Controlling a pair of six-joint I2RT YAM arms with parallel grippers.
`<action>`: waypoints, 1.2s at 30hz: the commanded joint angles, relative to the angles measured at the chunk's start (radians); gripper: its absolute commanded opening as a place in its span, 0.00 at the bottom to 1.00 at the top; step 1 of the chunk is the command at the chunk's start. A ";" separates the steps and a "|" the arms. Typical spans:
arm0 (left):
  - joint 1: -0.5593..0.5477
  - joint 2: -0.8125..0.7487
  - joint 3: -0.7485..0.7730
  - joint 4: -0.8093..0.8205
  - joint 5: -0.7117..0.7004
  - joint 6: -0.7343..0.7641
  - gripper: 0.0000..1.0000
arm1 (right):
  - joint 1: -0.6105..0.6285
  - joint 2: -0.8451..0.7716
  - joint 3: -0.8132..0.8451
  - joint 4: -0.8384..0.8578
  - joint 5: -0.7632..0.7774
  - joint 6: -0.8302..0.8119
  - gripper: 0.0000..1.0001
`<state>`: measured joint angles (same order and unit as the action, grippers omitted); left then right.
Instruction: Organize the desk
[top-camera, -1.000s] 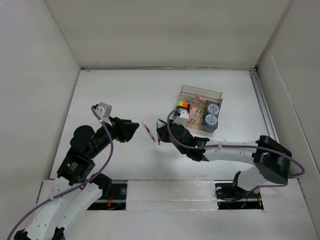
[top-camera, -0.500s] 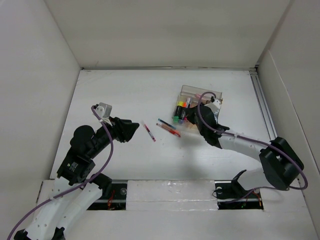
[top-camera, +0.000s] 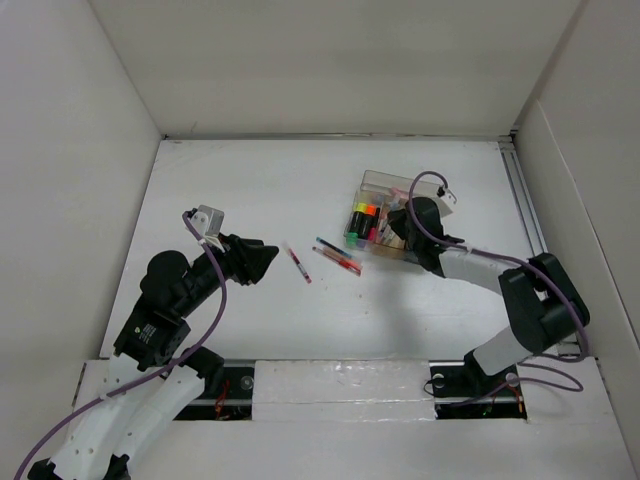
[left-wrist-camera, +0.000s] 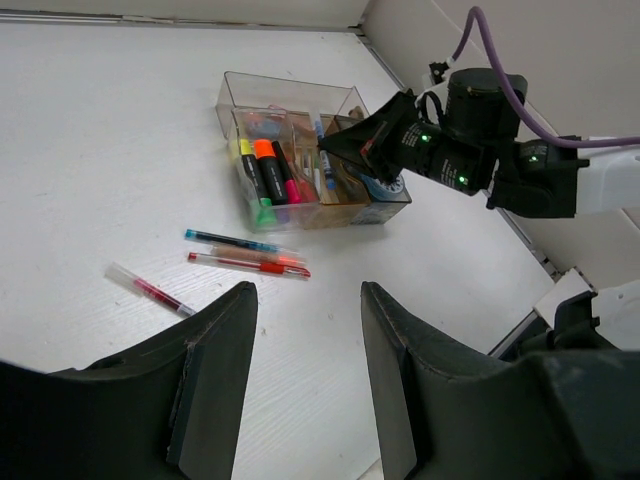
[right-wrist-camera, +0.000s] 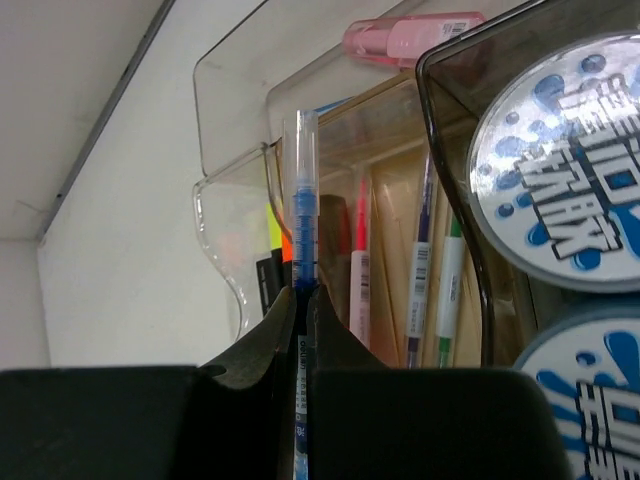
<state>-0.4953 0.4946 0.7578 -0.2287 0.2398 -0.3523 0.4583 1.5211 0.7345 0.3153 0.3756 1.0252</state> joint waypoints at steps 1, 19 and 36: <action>0.003 0.004 0.015 0.037 0.018 0.010 0.42 | -0.017 0.054 0.072 0.025 -0.046 0.001 0.00; 0.003 0.005 0.015 0.038 0.018 0.010 0.42 | -0.017 -0.007 0.069 -0.022 -0.003 0.016 0.62; 0.003 -0.007 0.015 0.037 0.012 0.010 0.42 | 0.453 0.283 0.377 -0.094 -0.020 -0.326 0.55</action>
<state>-0.4953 0.4942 0.7578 -0.2291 0.2420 -0.3523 0.8970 1.7546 1.0409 0.2760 0.3477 0.7815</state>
